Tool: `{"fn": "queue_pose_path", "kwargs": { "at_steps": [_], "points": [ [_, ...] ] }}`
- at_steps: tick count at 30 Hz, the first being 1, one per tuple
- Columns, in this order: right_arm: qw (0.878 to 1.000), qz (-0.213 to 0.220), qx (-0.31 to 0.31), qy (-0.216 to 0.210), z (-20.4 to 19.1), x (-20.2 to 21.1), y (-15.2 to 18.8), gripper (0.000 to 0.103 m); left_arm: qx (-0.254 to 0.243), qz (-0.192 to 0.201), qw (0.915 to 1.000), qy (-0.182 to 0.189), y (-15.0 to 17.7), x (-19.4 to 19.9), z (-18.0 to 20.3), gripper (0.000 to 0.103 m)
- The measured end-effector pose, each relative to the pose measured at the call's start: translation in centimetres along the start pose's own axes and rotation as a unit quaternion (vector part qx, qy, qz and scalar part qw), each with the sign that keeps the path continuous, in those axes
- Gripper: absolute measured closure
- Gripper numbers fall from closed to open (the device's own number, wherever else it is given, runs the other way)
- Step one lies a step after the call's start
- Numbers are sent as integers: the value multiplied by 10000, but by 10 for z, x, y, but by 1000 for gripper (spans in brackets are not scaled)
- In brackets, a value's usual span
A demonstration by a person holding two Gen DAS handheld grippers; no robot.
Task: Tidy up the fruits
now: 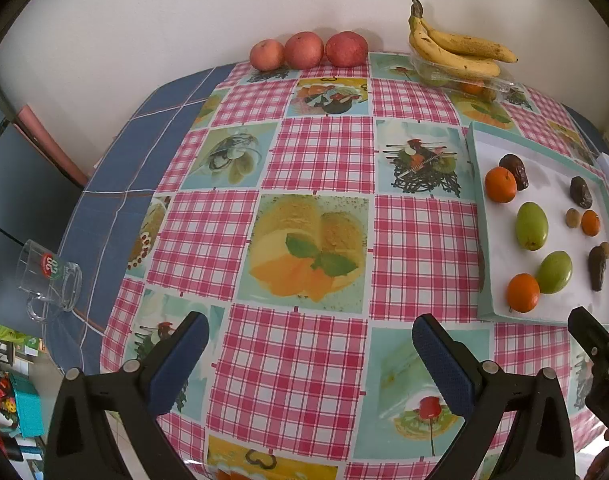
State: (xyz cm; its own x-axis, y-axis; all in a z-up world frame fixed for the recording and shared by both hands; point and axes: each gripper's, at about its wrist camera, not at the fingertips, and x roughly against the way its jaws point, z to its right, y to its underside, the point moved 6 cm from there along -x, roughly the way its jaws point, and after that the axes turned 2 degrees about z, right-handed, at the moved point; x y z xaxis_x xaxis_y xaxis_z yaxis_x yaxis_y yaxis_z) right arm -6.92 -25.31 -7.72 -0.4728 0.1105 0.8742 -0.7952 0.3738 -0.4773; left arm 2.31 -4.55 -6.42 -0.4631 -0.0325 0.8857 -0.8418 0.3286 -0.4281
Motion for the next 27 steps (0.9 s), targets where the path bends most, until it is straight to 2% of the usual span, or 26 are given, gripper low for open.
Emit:
{"fn": "queue_pose_path", "kwargs": {
  "at_steps": [27],
  "points": [
    [10000, -22, 40, 8, 0, -1, 0, 9, 2, -19, 10000, -9, 0, -1, 3, 0]
  ]
}}
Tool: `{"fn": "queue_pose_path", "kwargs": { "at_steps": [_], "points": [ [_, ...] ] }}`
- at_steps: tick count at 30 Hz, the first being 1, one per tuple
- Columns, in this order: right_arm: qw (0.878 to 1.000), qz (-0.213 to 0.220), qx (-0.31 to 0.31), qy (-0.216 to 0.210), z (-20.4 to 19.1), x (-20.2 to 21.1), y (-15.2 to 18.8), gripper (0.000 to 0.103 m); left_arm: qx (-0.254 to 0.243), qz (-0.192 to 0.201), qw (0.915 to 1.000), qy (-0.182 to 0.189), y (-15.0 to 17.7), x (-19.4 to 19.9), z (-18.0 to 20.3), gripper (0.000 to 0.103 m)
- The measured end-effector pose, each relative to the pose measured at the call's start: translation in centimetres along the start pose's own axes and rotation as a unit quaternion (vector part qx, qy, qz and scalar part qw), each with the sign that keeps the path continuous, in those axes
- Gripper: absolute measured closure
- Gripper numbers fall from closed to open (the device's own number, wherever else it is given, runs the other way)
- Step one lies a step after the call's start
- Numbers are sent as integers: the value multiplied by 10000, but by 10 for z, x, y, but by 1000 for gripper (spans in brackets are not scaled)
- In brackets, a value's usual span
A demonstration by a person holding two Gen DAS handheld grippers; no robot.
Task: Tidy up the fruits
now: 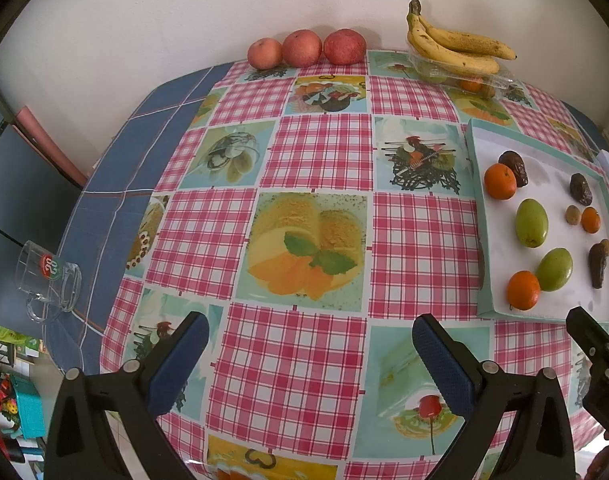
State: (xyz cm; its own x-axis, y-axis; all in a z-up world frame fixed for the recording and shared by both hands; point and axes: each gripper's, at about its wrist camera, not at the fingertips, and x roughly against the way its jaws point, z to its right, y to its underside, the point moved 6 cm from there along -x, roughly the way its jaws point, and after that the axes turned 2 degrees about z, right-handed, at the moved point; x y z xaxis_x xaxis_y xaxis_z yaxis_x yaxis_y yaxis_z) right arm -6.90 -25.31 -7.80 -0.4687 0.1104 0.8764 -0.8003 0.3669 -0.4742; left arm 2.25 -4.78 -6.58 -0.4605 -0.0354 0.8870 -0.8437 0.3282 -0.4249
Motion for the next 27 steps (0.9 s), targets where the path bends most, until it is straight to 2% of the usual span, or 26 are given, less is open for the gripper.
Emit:
{"fn": "queue_pose_path", "kwargs": {
  "at_steps": [27],
  "points": [
    [10000, -2, -20, 17, -1, 0, 0, 9, -118, -147, 9998, 120, 4, -4, 1, 0]
  ]
}}
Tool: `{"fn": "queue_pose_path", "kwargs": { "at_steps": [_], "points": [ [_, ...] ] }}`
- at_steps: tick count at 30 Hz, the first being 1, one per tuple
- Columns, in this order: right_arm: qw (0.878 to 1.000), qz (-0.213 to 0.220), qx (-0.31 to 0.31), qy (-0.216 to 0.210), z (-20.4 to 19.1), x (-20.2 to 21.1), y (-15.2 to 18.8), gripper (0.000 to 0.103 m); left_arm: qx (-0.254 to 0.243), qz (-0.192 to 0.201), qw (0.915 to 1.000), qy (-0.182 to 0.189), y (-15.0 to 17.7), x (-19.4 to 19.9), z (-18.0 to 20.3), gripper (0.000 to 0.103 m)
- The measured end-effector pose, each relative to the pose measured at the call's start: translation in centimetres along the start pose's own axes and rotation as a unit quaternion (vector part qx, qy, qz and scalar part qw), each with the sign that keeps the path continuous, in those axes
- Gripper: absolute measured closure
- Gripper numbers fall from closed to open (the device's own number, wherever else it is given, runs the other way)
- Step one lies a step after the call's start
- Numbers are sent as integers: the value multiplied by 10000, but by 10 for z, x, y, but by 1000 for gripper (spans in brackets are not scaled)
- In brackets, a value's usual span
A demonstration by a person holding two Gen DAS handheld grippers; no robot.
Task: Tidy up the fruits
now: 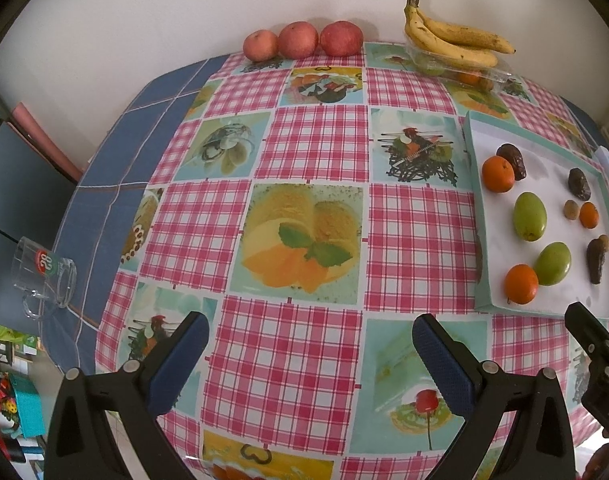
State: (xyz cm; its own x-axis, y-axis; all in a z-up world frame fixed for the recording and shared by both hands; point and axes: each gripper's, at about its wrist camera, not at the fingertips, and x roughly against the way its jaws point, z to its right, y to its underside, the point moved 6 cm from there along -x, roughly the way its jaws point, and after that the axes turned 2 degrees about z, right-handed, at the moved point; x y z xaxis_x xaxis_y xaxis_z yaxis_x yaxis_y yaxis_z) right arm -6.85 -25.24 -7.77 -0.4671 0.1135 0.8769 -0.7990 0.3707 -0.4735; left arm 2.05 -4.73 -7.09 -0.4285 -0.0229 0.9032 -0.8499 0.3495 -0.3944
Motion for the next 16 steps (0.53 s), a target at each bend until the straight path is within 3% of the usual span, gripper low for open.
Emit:
{"fn": "queue_pose_path", "kwargs": {
  "at_steps": [16],
  "points": [
    [10000, 0, 3, 1, 0, 0, 0, 9, -6, 82, 9999, -110, -2, 2, -3, 0]
  ]
}}
